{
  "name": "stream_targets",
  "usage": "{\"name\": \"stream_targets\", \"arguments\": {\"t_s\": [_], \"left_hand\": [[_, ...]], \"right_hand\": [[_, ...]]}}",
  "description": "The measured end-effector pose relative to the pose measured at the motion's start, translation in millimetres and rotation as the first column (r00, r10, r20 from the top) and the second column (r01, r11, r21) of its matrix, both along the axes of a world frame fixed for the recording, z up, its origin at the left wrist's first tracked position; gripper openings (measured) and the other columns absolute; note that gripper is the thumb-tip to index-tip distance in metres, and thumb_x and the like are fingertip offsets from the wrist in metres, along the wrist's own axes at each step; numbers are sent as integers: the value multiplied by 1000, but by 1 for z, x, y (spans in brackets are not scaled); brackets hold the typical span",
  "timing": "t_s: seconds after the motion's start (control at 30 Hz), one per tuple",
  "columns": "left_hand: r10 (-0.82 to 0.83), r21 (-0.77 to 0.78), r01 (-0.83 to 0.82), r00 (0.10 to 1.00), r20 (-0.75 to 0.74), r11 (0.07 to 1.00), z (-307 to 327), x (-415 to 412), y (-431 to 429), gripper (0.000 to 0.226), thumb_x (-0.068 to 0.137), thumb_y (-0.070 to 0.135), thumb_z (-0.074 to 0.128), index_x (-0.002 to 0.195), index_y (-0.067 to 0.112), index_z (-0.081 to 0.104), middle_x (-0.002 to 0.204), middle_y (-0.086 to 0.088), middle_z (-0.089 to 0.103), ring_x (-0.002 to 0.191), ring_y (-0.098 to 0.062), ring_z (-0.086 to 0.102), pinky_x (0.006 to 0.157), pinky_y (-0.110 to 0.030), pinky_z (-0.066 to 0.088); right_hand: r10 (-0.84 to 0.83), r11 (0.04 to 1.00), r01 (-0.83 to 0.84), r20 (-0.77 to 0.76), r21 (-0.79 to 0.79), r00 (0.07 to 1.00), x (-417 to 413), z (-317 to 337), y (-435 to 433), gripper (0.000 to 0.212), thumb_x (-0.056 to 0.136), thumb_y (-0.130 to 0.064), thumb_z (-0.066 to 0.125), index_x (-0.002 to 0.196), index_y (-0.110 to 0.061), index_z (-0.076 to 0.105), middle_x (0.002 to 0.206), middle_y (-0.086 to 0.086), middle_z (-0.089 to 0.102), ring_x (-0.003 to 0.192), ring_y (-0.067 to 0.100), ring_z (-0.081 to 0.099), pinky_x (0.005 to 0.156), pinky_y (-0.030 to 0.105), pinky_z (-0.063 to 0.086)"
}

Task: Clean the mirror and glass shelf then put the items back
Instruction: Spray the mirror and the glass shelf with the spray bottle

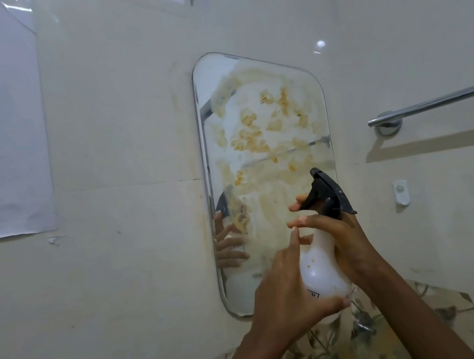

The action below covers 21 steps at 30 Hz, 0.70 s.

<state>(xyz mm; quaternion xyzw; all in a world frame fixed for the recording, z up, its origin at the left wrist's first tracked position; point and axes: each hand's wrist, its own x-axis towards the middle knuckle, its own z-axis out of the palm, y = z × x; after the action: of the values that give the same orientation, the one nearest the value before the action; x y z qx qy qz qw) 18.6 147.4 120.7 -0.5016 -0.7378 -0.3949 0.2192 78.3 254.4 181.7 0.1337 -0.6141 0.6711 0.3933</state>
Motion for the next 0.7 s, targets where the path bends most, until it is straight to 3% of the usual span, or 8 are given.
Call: {"name": "stream_targets", "arguments": {"t_s": [0.17,0.23,0.3,0.37,0.43,0.57,0.7], "left_hand": [[54,-23,-56,995,-82,998,29,-3,-1,122,60,71,67,141,42,-19,145,7,37,123,-11,45,92,-33,48],[55,-45,-61,990,-129,997,54,-7,-12,107,69,72,58,146,38,-8,149,8,32,129,-12,40,96,-32,42],[156,67,-142,943,-295,988,85,-22,-29,81,77,70,45,146,34,18,147,7,36,131,-14,39,103,-35,36],[402,268,-306,779,-481,914,120,-54,-49,64,80,59,40,135,26,43,141,0,47,127,-22,45,104,-41,34],[589,355,-473,593,-549,806,148,-87,-70,59,83,49,39,133,19,45,138,-8,50,127,-28,45,105,-44,28],[592,278,-646,336,-733,711,167,-120,-95,58,90,46,31,139,17,41,143,-9,47,132,-33,41,107,-49,25],[594,299,-693,230,-771,656,166,-124,-95,59,91,49,29,139,17,42,144,-10,45,132,-35,42,106,-51,27]], "right_hand": [[-99,992,100,10,-72,995,-7,35,-5,20,75,4,58,85,-12,64,85,3,67,64,14,61,49,26,46],[-131,987,131,8,-90,991,-8,55,-1,22,73,7,54,84,-10,64,81,4,68,60,12,56,43,23,41],[-128,988,128,10,-86,992,-7,78,4,25,70,10,50,83,-8,63,81,5,68,59,12,53,40,22,39],[-128,991,128,-1,-44,992,-3,100,8,26,70,12,47,84,-5,62,81,9,68,56,10,53,38,21,36],[-164,986,164,-20,20,986,0,119,11,29,69,13,45,87,-2,62,82,13,67,57,10,55,38,22,35],[-251,964,252,-24,85,968,2,143,15,24,68,12,44,76,-2,62,69,12,65,57,15,53,38,20,34],[-346,933,338,45,121,937,-1,150,21,21,72,7,42,67,-3,60,50,6,61,42,10,50,40,20,35]]}}
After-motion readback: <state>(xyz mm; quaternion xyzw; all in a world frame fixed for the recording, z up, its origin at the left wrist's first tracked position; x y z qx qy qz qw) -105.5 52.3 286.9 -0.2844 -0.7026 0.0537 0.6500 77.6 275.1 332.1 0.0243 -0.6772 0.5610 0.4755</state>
